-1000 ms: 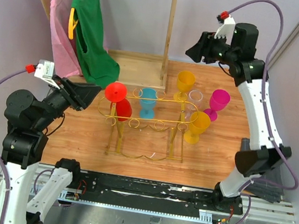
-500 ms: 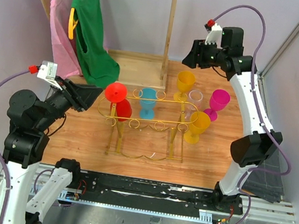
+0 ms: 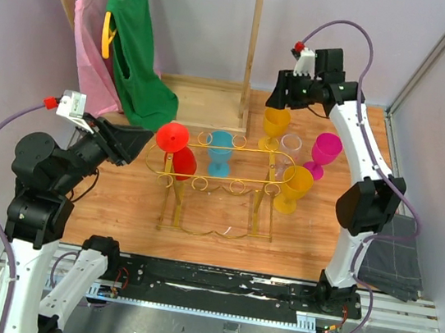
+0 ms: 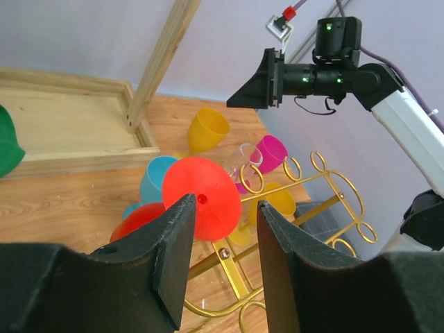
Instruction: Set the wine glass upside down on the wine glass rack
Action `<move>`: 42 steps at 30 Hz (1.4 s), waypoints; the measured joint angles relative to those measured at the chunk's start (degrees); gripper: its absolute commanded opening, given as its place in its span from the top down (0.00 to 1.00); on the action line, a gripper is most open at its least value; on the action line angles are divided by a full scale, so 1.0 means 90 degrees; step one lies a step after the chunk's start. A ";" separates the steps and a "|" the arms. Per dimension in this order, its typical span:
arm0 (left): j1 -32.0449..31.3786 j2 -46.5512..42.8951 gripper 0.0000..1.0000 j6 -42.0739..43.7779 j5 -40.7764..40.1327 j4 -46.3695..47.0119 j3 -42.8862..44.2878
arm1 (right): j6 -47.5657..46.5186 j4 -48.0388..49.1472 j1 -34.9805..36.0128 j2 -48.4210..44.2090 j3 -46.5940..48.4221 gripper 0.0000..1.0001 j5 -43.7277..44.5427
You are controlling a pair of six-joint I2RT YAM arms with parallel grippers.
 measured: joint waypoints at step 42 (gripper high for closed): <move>-0.0041 -0.0068 0.53 0.0019 -0.0070 0.0000 -0.0114 | -0.1030 -0.0544 0.1547 0.0151 -0.0444 0.47 -0.0209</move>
